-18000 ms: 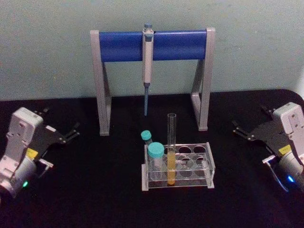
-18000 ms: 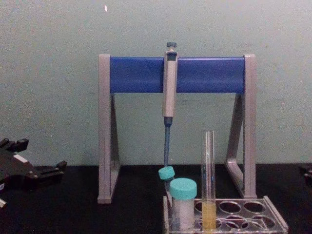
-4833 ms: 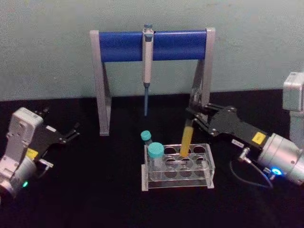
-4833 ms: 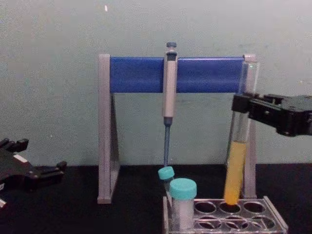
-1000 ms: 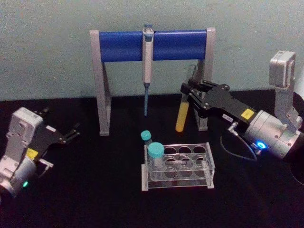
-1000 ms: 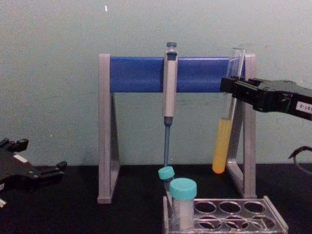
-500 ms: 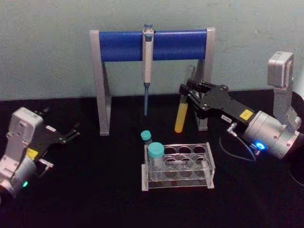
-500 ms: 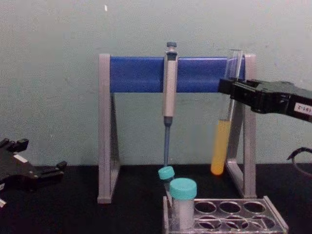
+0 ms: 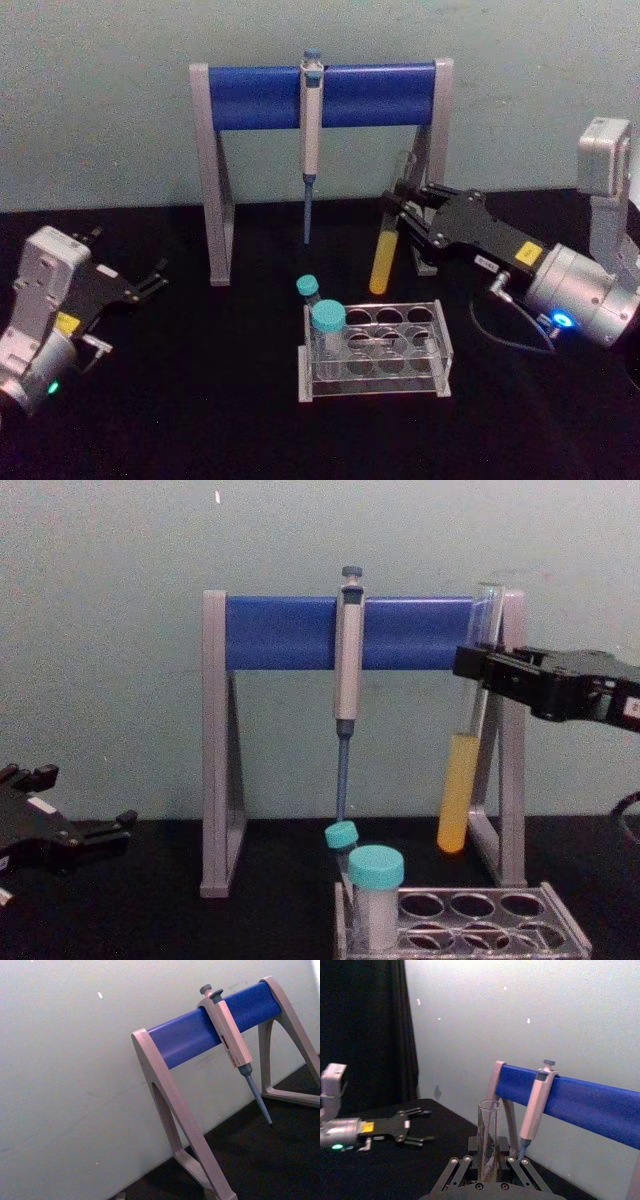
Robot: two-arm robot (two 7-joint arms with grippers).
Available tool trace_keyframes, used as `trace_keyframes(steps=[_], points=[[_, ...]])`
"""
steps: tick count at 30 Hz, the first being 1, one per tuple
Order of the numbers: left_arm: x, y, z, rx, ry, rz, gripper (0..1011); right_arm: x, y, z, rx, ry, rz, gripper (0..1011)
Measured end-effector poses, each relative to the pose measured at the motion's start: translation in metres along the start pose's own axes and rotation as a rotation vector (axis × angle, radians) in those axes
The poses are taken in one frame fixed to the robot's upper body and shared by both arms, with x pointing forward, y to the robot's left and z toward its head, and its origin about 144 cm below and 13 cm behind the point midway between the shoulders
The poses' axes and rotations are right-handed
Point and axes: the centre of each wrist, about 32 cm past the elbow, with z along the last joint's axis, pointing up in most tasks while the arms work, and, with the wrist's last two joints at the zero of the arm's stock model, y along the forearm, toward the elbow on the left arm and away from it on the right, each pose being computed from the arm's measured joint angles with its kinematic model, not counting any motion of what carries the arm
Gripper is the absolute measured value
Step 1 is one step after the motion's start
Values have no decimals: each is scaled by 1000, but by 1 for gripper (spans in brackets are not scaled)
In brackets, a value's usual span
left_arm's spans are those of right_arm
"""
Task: Pick up the test tube from the test tube rack, shake it, then place it back into the test tube rack.
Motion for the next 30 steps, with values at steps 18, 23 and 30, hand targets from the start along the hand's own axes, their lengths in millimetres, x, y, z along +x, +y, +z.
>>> trace_keyframes(steps=[18, 23, 30], points=[[0, 0, 0, 0, 0, 0, 1001, -13, -20, -3, -4, 15, 127, 234], [0, 0, 0, 0, 0, 0, 1001, -13, -19, -8, -15, 23, 132, 234], [0, 0, 0, 0, 0, 0, 1001, -12, -16, -12, -25, 34, 138, 234]])
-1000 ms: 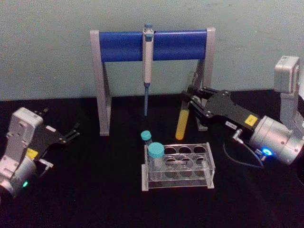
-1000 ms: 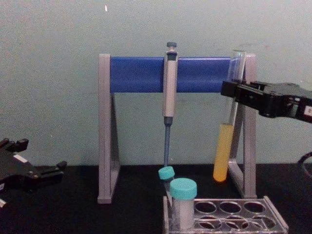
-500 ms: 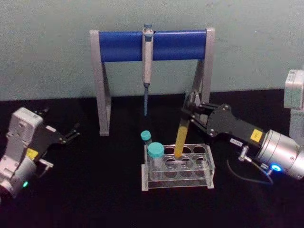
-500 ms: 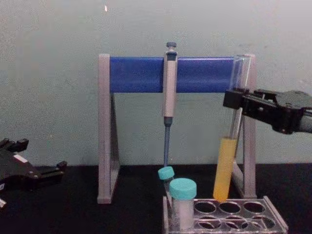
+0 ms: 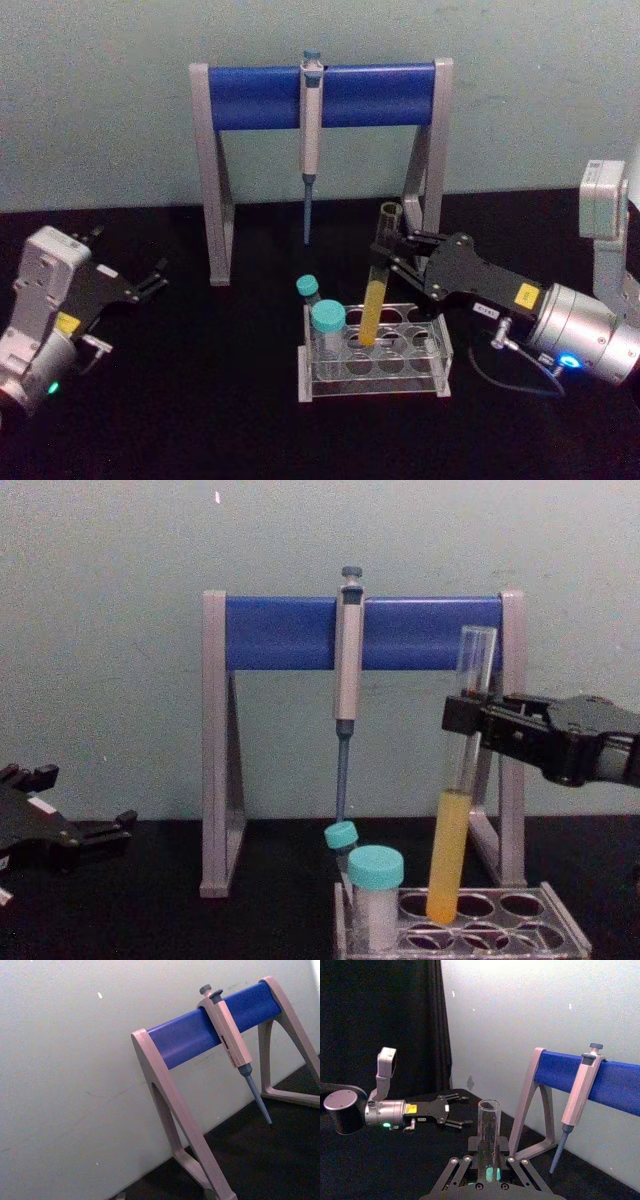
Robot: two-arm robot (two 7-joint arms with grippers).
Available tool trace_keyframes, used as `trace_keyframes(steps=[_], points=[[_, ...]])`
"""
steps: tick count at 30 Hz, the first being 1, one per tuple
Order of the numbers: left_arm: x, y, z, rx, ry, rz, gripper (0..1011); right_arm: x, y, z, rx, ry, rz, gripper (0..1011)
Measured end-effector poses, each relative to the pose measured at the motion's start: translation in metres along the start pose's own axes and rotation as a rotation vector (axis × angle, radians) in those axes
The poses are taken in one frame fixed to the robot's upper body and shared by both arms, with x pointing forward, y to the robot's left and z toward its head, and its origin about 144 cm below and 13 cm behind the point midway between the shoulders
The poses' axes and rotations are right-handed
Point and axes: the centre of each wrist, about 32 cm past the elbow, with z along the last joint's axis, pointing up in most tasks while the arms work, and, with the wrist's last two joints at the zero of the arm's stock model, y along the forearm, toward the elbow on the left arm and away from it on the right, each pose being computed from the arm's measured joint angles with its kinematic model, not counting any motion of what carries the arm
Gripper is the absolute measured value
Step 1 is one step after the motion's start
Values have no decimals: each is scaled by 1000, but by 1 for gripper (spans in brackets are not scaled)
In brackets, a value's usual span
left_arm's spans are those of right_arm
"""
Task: Pick up the test tube from the test tube rack, shake it, then place it back into the test tube rack.
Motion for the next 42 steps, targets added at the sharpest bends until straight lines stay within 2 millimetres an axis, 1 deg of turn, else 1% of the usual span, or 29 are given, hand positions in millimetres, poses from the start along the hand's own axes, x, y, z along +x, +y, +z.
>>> trace_keyframes(steps=[13, 42], points=[[0, 0, 0, 0, 0, 0, 1001, 6, 7, -7, -11, 28, -8, 234], [0, 0, 0, 0, 0, 0, 1001, 7, 16, -19, -73, 35, -18, 234]])
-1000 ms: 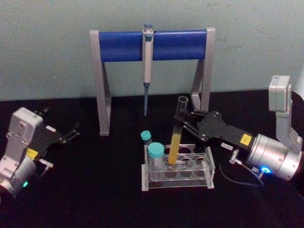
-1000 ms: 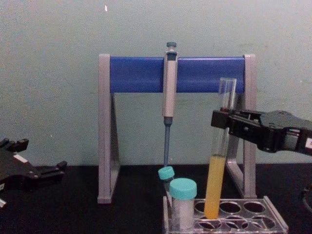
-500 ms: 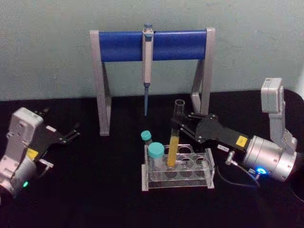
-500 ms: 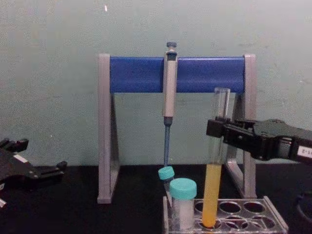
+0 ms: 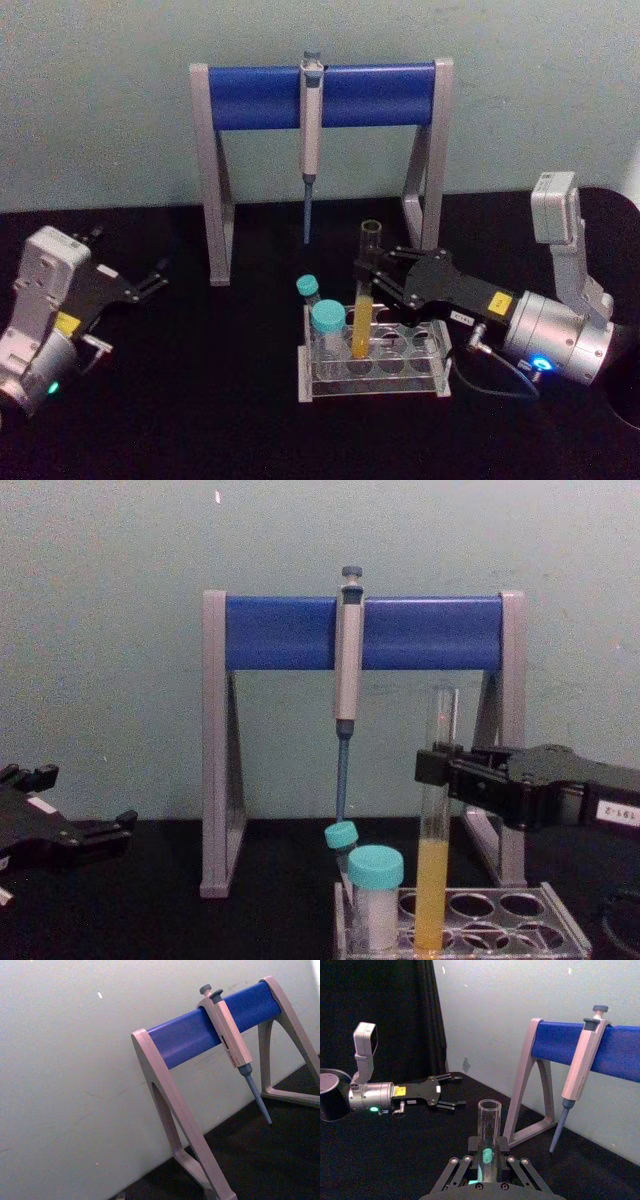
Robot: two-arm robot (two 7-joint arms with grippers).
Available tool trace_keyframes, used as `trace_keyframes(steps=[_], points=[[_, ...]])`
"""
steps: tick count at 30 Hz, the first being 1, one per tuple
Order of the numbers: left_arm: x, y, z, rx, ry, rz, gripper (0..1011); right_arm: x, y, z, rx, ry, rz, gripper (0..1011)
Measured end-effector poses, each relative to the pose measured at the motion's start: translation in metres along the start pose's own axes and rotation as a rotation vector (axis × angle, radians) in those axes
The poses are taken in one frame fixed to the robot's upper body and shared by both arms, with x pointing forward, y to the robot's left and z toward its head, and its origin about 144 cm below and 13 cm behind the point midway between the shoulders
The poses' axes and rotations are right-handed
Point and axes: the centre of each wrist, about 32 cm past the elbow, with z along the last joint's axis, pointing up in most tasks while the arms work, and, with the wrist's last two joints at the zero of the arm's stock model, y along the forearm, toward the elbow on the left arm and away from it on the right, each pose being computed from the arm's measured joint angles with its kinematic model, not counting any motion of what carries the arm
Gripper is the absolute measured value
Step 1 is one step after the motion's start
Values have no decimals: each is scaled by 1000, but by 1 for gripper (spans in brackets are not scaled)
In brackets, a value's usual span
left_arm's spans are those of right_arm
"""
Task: Pick up the test tube from the test tube rack, shake it, then place it back into the test tube rack.
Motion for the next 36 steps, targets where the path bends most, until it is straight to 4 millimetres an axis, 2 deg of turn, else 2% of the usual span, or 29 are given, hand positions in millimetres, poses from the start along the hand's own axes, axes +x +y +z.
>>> trace_keyframes(steps=[36], points=[[0, 0, 0, 0, 0, 0, 1001, 1, 6, -20, -61, 27, -12, 234]])
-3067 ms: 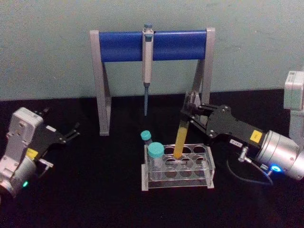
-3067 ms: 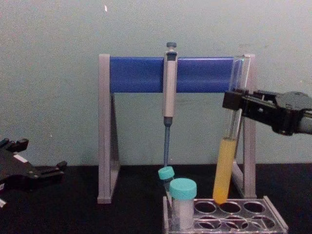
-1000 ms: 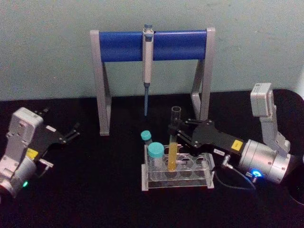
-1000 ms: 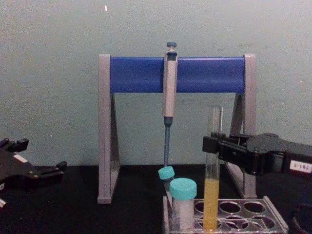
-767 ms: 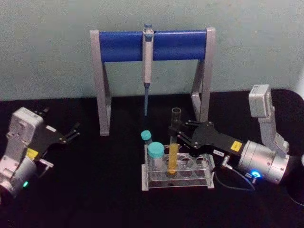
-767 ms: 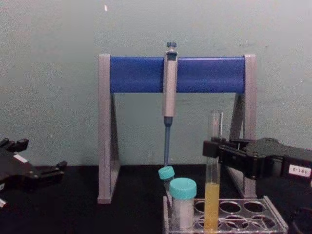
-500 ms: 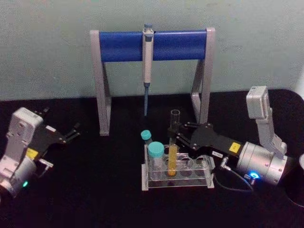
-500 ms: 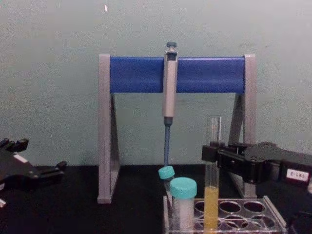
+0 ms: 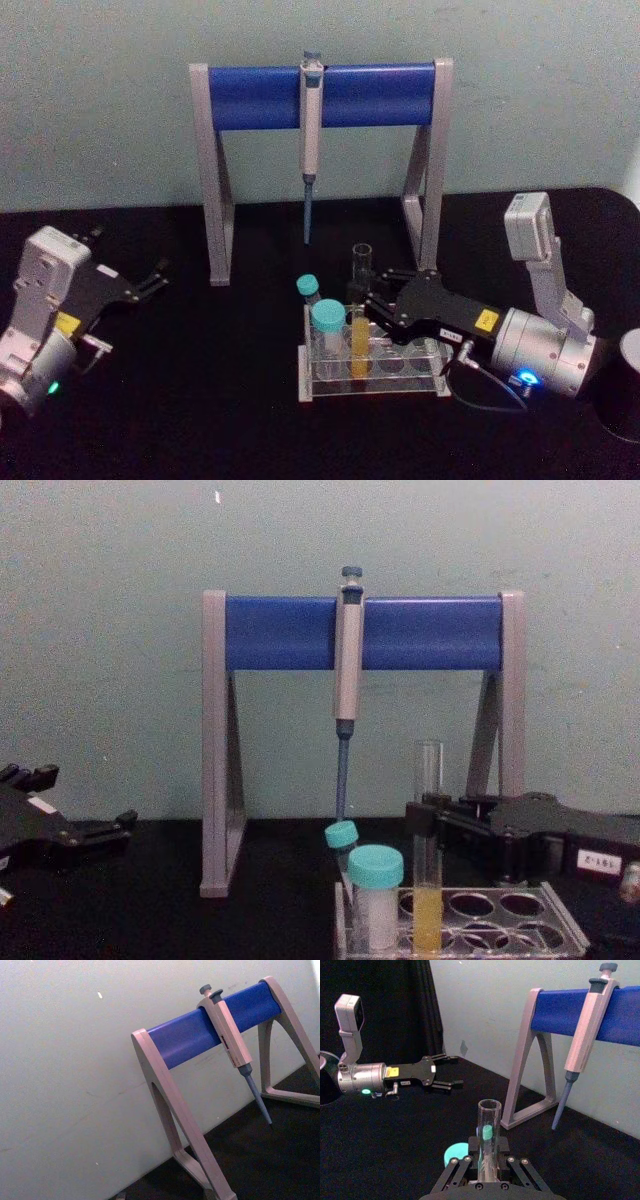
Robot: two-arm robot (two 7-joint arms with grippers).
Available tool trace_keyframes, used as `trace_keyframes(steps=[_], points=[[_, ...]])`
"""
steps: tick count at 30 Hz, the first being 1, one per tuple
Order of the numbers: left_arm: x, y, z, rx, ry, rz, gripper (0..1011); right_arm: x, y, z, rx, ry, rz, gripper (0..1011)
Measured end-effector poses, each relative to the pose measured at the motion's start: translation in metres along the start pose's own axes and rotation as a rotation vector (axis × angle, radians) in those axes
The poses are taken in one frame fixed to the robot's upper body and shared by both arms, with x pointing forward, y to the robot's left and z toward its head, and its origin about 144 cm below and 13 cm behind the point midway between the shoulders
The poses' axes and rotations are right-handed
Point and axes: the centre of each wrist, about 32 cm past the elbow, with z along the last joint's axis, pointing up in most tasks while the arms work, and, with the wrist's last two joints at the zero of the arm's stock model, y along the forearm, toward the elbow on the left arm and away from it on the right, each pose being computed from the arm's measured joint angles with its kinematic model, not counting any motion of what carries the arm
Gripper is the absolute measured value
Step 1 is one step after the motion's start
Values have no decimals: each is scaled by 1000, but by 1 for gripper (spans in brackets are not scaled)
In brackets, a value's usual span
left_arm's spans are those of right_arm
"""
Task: Pick up the test tube from the test tube rack, shake it, then place it back into the test tube rack.
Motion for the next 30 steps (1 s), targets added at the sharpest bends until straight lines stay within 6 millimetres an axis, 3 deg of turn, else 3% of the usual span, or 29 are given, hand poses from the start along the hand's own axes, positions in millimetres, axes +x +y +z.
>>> trace_keyframes(steps=[25, 30], points=[[0, 0, 0, 0, 0, 0, 1001, -1, 1, -4, -19, -5, -7, 235], [0, 0, 0, 0, 0, 0, 1002, -1, 1, -4, -19, -3, -7, 390]])
